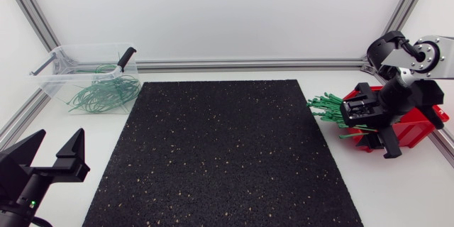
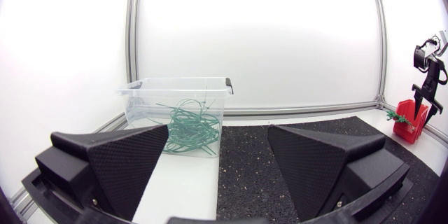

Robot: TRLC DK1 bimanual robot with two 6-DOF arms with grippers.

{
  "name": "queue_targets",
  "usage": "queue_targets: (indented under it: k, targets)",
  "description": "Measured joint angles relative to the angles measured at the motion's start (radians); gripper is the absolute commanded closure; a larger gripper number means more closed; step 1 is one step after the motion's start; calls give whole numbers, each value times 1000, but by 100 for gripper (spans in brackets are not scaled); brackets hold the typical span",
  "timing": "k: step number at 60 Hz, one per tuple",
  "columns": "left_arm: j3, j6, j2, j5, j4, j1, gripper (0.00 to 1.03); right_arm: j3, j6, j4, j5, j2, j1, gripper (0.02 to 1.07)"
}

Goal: Take a green cable tie from the red box, thread the tail through the head to close it, then place it in the transparent bin on the left.

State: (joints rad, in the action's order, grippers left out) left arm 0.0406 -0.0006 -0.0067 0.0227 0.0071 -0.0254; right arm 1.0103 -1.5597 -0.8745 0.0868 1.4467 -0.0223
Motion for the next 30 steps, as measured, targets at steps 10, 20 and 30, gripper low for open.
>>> queue_targets:
  k: [10, 20, 30]
  targets:
    - [0, 0, 0, 0, 0, 0, 4, -9, -20, 24, 0, 14, -13, 47]
    - [0, 0, 0, 0, 0, 0, 4, -9, -27, 39, -4, 29, -21, 59]
    - [0, 0, 0, 0, 0, 0, 4, -14, -39, 54, -6, 41, -22, 61]
